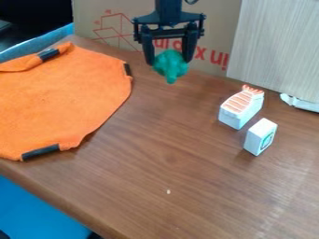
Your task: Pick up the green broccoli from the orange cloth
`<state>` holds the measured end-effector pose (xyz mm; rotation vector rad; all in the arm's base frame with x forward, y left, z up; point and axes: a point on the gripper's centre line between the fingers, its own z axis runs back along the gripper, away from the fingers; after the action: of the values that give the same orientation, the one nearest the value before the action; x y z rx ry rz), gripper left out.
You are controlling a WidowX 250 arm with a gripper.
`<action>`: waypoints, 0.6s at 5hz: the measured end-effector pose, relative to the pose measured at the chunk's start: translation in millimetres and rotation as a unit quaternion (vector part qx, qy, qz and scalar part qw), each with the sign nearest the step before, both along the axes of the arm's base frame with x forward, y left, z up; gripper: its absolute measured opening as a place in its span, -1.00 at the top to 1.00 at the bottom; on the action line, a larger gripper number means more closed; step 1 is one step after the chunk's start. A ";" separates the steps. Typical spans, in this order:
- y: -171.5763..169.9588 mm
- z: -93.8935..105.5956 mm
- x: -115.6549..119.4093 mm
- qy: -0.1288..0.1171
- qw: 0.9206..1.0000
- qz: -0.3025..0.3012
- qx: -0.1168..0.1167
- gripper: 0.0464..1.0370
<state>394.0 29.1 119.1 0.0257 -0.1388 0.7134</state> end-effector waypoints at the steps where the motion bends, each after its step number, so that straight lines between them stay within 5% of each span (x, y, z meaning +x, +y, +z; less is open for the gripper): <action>1: -0.2 1.2 0.0 -0.002 1.000 0.003 -0.001 -0.91; 3: 0.0 1.2 0.0 -0.002 1.000 0.003 0.000 -0.91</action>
<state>394.0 29.1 120.3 0.0243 -0.1419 0.7196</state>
